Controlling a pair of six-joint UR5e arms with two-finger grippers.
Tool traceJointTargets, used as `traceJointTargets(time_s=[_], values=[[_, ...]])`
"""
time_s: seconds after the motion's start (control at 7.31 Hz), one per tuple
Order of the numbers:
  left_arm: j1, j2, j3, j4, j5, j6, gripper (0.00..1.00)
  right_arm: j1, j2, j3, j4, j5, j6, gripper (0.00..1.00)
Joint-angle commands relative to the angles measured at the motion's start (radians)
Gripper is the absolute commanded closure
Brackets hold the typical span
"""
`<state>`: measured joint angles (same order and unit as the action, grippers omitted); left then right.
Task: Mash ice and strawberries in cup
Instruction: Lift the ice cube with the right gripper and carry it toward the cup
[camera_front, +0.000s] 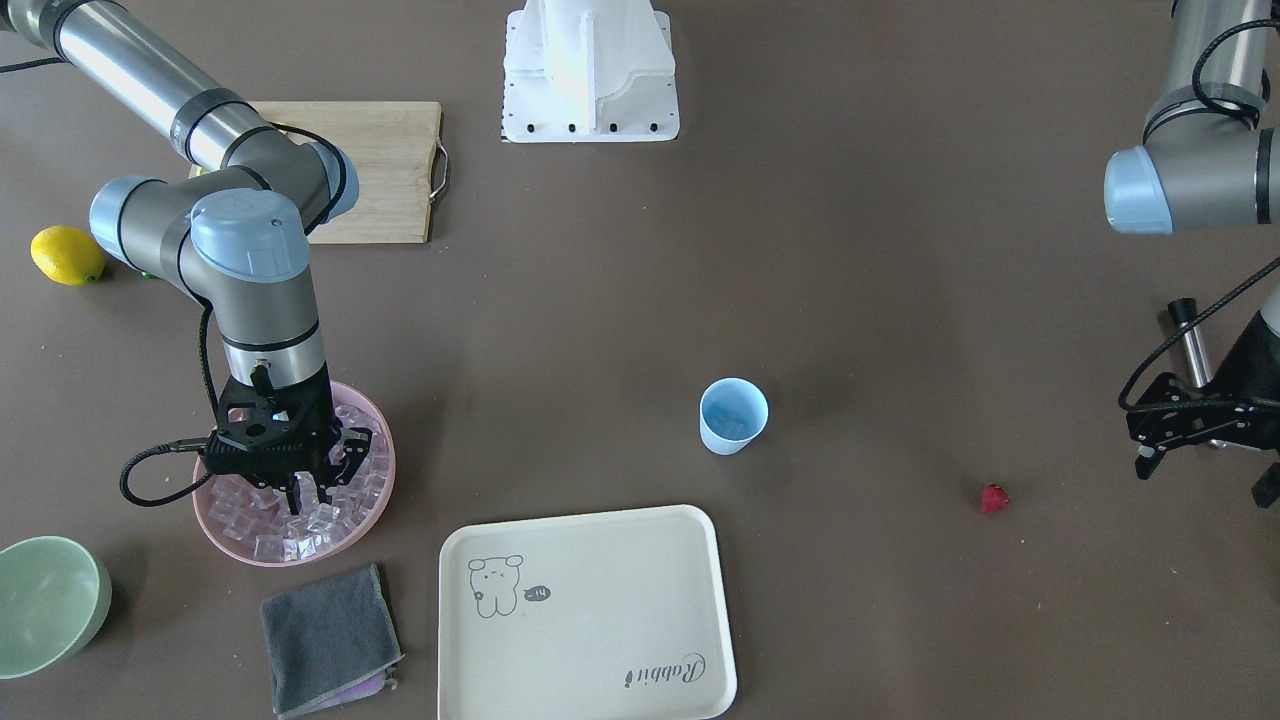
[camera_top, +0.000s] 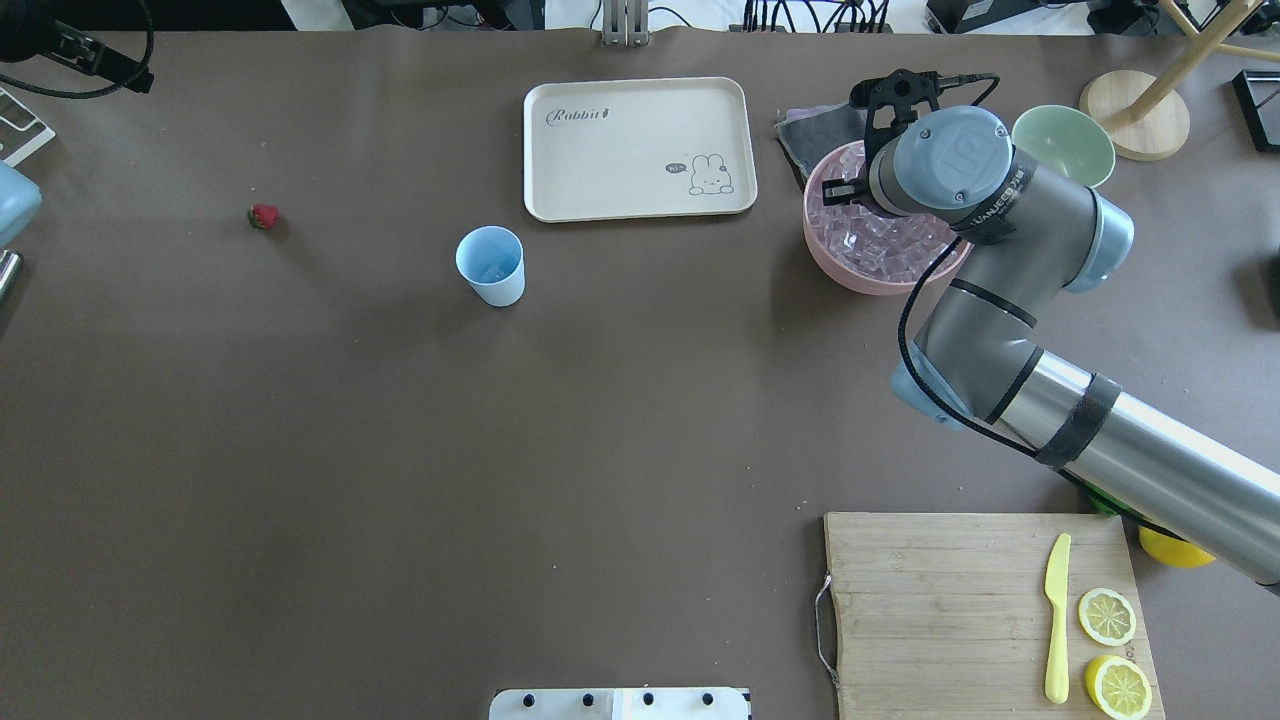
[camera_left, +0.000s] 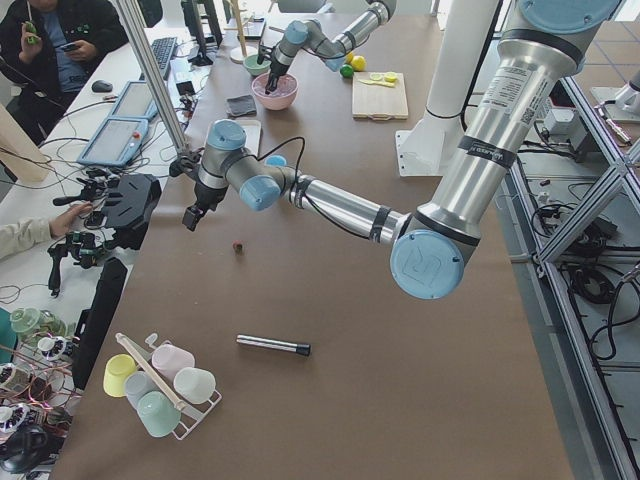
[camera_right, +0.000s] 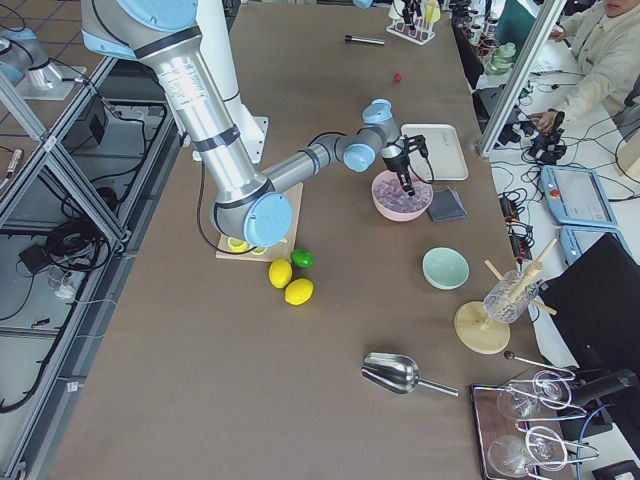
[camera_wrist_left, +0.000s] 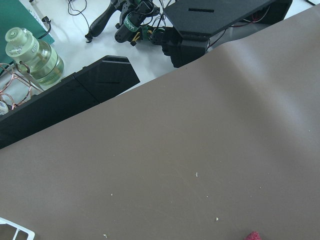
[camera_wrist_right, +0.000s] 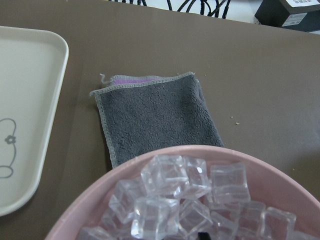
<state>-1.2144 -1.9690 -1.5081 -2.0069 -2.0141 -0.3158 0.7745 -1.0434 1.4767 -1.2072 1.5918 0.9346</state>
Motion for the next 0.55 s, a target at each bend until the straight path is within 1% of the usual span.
traceJointTargets(time_s=[0.0, 0.27, 0.41], values=[[0.003, -0.005, 0.008, 0.0, 0.0, 0.001, 0.02, 0.017, -0.016, 0.043, -0.008, 0.033, 0.0, 1.0], [0.006, -0.011, 0.009, 0.0, 0.0, 0.0, 0.02, 0.041, -0.029, 0.076, -0.015, 0.051, -0.002, 1.0], [0.006, -0.011, 0.009, 0.0, 0.0, 0.001, 0.02, 0.067, -0.021, 0.079, -0.014, 0.085, -0.002, 1.0]])
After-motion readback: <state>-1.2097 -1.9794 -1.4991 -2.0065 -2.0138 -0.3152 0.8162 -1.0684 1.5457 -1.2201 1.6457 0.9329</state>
